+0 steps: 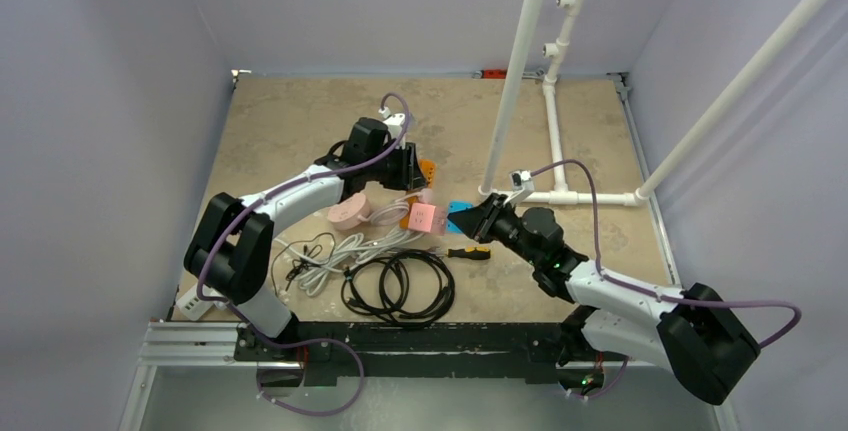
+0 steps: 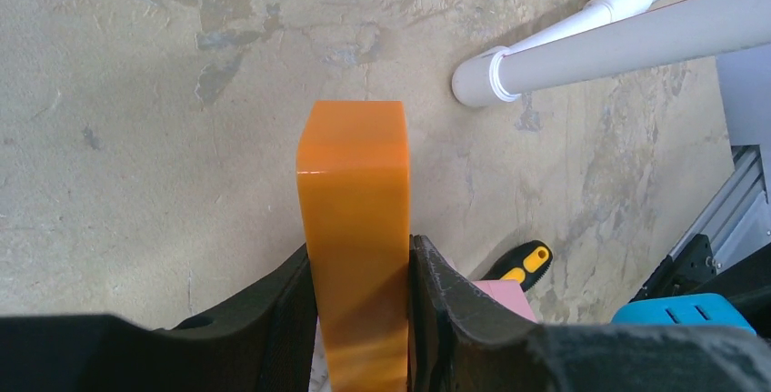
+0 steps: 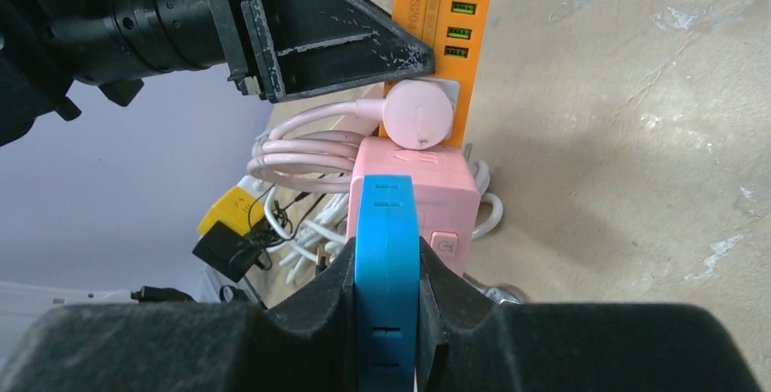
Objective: Pull the plug off the socket
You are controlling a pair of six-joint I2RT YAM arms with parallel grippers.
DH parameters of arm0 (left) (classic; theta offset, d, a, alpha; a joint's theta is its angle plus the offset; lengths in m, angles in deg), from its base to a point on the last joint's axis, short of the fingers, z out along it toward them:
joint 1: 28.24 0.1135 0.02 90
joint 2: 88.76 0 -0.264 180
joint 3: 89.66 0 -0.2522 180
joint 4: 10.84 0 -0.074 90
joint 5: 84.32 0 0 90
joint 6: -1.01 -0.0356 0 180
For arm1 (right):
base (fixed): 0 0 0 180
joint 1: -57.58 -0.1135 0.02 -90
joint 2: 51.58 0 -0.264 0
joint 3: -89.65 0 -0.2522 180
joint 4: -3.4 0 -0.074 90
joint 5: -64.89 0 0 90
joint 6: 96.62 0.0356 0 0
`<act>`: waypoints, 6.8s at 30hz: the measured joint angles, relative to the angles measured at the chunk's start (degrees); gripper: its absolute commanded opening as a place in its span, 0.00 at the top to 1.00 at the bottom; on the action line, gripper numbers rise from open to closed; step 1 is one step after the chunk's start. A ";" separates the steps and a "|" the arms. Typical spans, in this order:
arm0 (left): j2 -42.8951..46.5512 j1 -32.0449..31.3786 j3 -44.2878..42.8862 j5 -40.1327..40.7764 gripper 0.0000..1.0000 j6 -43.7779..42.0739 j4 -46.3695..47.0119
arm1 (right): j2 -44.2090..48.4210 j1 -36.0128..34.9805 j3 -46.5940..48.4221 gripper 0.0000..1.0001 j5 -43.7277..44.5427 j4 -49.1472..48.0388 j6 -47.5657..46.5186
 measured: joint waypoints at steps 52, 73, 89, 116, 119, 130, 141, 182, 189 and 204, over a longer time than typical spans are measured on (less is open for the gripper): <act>19.39 14.58 3.41 13.92 1.00 -2.49 -5.99 | -45.00 -6.62 57.33 1.00 41.03 46.36 -27.67; 17.59 14.58 3.48 8.59 1.00 -2.69 -5.11 | -53.79 -1.64 61.44 0.53 42.21 46.47 -30.99; 16.50 14.58 3.69 4.94 1.00 -3.08 -4.31 | -46.07 -2.01 54.88 0.44 37.07 42.34 -31.82; 16.83 14.58 6.16 -7.61 1.00 -5.16 1.75 | -13.79 -0.87 30.58 0.10 -4.17 14.75 -36.87; 16.57 14.58 6.21 -8.81 1.00 -4.83 2.12 | -14.56 -0.87 29.68 0.10 -5.97 13.16 -36.54; 14.45 12.37 6.93 -10.21 1.00 -3.80 3.96 | -15.72 -0.87 28.24 0.19 -5.40 9.97 -34.51; 13.38 10.03 6.93 -10.38 1.00 -3.82 3.91 | -17.86 -2.95 28.52 0.24 -4.81 9.77 -34.73; 10.12 8.94 5.42 -12.11 1.00 -5.79 0.87 | -25.27 -6.40 32.06 0.46 1.86 13.99 -40.76; 9.62 8.94 5.35 -12.15 1.00 -6.40 0.42 | -26.38 -6.43 32.50 0.47 1.01 14.16 -40.94; 9.09 9.16 5.16 -11.87 1.00 -7.26 0.02 | -27.69 -7.17 33.70 0.43 0.57 14.86 -43.52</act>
